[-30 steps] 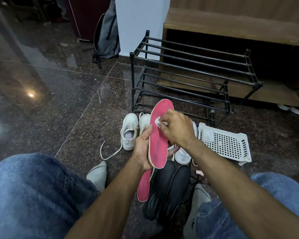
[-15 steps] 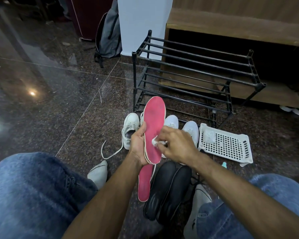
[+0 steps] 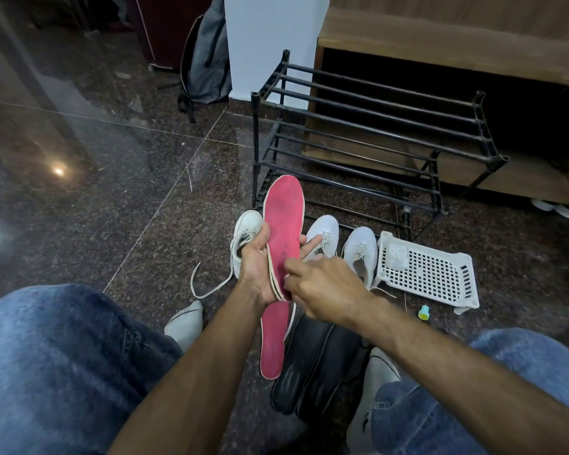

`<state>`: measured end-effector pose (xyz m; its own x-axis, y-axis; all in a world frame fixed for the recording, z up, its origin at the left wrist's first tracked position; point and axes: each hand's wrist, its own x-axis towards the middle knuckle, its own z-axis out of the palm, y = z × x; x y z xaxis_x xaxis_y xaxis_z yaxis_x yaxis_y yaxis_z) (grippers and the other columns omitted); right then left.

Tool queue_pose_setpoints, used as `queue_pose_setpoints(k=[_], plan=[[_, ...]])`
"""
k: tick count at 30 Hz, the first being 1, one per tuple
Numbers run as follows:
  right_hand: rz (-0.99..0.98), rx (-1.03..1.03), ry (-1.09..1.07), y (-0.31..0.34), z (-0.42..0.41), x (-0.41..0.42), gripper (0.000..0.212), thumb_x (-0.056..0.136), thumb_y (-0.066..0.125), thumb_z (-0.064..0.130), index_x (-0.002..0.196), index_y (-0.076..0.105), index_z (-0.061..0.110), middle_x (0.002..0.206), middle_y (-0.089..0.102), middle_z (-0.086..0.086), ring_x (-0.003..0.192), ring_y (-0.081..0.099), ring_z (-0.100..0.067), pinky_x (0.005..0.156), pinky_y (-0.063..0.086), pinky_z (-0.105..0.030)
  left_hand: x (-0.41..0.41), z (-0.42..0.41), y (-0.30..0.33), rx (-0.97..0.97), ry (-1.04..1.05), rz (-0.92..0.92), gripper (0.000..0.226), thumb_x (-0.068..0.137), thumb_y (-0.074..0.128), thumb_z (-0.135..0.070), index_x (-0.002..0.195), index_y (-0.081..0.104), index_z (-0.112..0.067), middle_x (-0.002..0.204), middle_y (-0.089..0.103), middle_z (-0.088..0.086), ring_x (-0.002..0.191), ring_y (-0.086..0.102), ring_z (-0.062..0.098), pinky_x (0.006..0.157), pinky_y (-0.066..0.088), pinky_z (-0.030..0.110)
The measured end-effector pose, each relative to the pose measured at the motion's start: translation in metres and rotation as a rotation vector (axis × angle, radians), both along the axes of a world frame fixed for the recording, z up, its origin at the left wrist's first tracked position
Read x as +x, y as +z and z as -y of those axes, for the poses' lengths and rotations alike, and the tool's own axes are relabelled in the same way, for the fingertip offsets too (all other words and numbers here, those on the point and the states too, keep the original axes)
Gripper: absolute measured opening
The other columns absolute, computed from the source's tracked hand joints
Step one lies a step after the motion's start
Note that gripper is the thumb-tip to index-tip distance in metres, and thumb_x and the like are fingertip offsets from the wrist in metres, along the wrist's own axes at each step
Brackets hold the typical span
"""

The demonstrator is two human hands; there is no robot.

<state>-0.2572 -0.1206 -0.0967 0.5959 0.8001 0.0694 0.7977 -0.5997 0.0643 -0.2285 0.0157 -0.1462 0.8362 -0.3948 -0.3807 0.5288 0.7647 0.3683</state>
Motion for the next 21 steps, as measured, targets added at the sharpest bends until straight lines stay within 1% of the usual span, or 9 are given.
queue_pose_setpoints(k=[3, 6, 10, 12, 13, 15, 16, 19, 21], plan=[[-0.022, 0.023, 0.069, -0.006, 0.003, -0.006, 0.022, 0.058, 0.085, 0.020, 0.063, 0.063, 0.016, 0.072, 0.051, 0.002, 0.045, 0.051, -0.018, 0.034, 0.025, -0.022, -0.005, 0.000, -0.003, -0.013, 0.057, -0.024, 0.071, 0.094, 0.033, -0.060, 0.103, 0.055, 0.007, 0.133, 0.052, 0.032, 0.115, 0.062, 0.037, 0.091, 0.046, 0.051], [0.009, 0.069, -0.040, -0.006, 0.006, 0.005, 0.021, 0.059, 0.084, 0.020, 0.061, 0.064, 0.019, 0.072, 0.052, 0.002, 0.045, 0.054, -0.018, 0.037, 0.021, -0.020, -0.005, -0.002, 0.000, 0.008, -0.006, -0.020, 0.070, 0.091, 0.031, -0.065, 0.099, 0.057, -0.001, 0.131, 0.056, 0.027, 0.107, 0.065, 0.037, 0.088, 0.046, 0.048], [-0.009, 0.094, 0.003, -0.011, 0.002, -0.004, 0.020, 0.060, 0.082, 0.018, 0.063, 0.063, 0.015, 0.072, 0.051, 0.001, 0.048, 0.053, -0.018, 0.035, 0.026, -0.021, -0.003, -0.002, -0.003, -0.019, 0.045, -0.022, 0.072, 0.096, 0.029, -0.060, 0.102, 0.056, 0.007, 0.101, 0.069, 0.024, 0.117, 0.057, 0.037, 0.093, 0.043, 0.055], [-0.015, 0.084, 0.025, -0.011, 0.002, -0.007, 0.018, 0.065, 0.079, 0.020, 0.064, 0.062, 0.015, 0.072, 0.050, 0.001, 0.048, 0.054, -0.018, 0.037, 0.022, -0.021, -0.007, -0.002, -0.008, -0.053, 0.061, -0.029, 0.072, 0.095, 0.030, -0.060, 0.103, 0.057, 0.006, 0.106, 0.066, 0.023, 0.118, 0.058, 0.036, 0.088, 0.048, 0.054], [-0.018, 0.111, -0.014, -0.010, 0.003, -0.003, 0.016, 0.069, 0.077, 0.021, 0.065, 0.062, 0.015, 0.073, 0.050, 0.000, 0.048, 0.056, -0.021, 0.037, 0.023, -0.022, -0.009, -0.001, -0.008, -0.069, 0.034, -0.018, 0.072, 0.094, 0.031, -0.062, 0.101, 0.061, 0.003, 0.110, 0.065, 0.023, 0.113, 0.062, 0.035, 0.084, 0.053, 0.049], [-0.018, 0.198, -0.157, -0.006, 0.002, 0.011, 0.014, 0.081, 0.067, 0.025, 0.072, 0.065, 0.014, 0.080, 0.052, -0.002, 0.053, 0.059, -0.028, 0.040, 0.034, -0.029, -0.014, 0.005, -0.008, -0.092, 0.011, -0.017, 0.067, 0.090, 0.038, -0.060, 0.100, 0.068, -0.002, 0.102, 0.069, 0.021, 0.094, 0.069, 0.033, 0.076, 0.058, 0.043], [-0.009, 0.235, -0.229, -0.002, 0.000, 0.019, 0.016, 0.086, 0.062, 0.028, 0.079, 0.068, 0.015, 0.085, 0.053, -0.002, 0.059, 0.060, -0.030, 0.045, 0.039, -0.032, -0.017, 0.010, -0.008, -0.097, 0.016, -0.005, 0.063, 0.089, 0.041, -0.058, 0.106, 0.069, -0.004, 0.101, 0.070, 0.020, 0.091, 0.070, 0.033, 0.077, 0.059, 0.044], [-0.076, 0.303, -0.398, 0.011, -0.006, 0.039, 0.020, 0.091, 0.056, 0.029, 0.097, 0.073, 0.019, 0.096, 0.057, 0.001, 0.081, 0.063, -0.029, 0.060, 0.039, -0.033, -0.023, 0.023, -0.004, -0.063, 0.011, 0.031, 0.067, 0.086, 0.042, -0.058, 0.133, 0.055, -0.013, 0.130, 0.060, 0.020, 0.112, 0.063, 0.036, 0.086, 0.053, 0.057], [-0.143, 0.348, -0.364, 0.011, -0.008, 0.039, 0.020, 0.089, 0.057, 0.025, 0.098, 0.074, 0.018, 0.095, 0.058, 0.002, 0.083, 0.062, -0.028, 0.062, 0.043, -0.035, -0.022, 0.022, -0.005, -0.044, 0.018, 0.014, 0.069, 0.086, 0.040, -0.061, 0.131, 0.058, -0.012, 0.128, 0.061, 0.021, 0.114, 0.062, 0.036, 0.091, 0.050, 0.056]])
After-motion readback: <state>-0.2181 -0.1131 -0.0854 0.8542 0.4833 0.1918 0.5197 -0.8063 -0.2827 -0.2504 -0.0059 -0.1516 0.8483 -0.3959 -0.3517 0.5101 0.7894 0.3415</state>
